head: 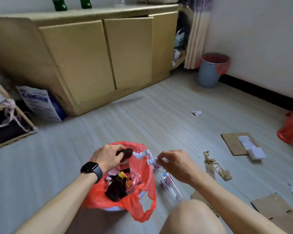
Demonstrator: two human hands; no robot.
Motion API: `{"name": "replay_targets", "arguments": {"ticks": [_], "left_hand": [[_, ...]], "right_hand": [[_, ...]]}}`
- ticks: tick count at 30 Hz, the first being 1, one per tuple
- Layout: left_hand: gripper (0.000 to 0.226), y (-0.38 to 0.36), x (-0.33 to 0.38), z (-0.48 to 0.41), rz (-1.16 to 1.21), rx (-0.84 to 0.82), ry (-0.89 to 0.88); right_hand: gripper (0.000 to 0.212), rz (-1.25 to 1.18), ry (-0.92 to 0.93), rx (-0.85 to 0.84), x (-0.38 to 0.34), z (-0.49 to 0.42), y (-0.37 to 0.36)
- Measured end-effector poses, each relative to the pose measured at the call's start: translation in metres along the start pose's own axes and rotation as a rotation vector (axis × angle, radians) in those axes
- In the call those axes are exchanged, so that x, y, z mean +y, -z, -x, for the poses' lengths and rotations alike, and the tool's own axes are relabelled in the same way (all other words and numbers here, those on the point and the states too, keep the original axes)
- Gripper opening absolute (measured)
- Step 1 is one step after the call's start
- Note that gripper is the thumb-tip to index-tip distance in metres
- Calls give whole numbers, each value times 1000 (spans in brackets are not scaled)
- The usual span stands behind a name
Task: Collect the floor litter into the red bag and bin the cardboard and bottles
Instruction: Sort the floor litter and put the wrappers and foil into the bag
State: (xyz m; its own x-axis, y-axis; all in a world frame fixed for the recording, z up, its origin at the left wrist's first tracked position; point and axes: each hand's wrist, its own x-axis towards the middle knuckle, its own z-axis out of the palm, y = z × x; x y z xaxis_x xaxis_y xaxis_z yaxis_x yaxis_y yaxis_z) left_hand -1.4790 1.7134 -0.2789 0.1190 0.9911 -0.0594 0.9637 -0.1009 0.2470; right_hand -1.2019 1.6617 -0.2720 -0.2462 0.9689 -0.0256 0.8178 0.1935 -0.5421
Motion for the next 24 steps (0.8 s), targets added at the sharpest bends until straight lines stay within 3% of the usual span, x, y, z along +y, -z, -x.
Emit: {"name": "replay_targets", "arguments": {"ticks": [5, 8, 14, 18, 24], "left_hand": [[32, -13, -37, 26, -55, -128, 51], [49, -13, -40, 32, -97, -201, 58], [51, -5, -33, 24, -122, -238, -2], [45, 1, -8, 13, -94, -239, -75], [44, -3, 51, -5, -56, -241, -222]], "right_hand": [[22, 92, 84, -144, -37, -30, -22], [36, 49, -3, -203, -38, -37, -28], [28, -74, -88, -183, -33, -37, -33], [50, -147, -121, -203, -32, -29, -27], [33, -78, -201, -118, -2, 8, 11]]}}
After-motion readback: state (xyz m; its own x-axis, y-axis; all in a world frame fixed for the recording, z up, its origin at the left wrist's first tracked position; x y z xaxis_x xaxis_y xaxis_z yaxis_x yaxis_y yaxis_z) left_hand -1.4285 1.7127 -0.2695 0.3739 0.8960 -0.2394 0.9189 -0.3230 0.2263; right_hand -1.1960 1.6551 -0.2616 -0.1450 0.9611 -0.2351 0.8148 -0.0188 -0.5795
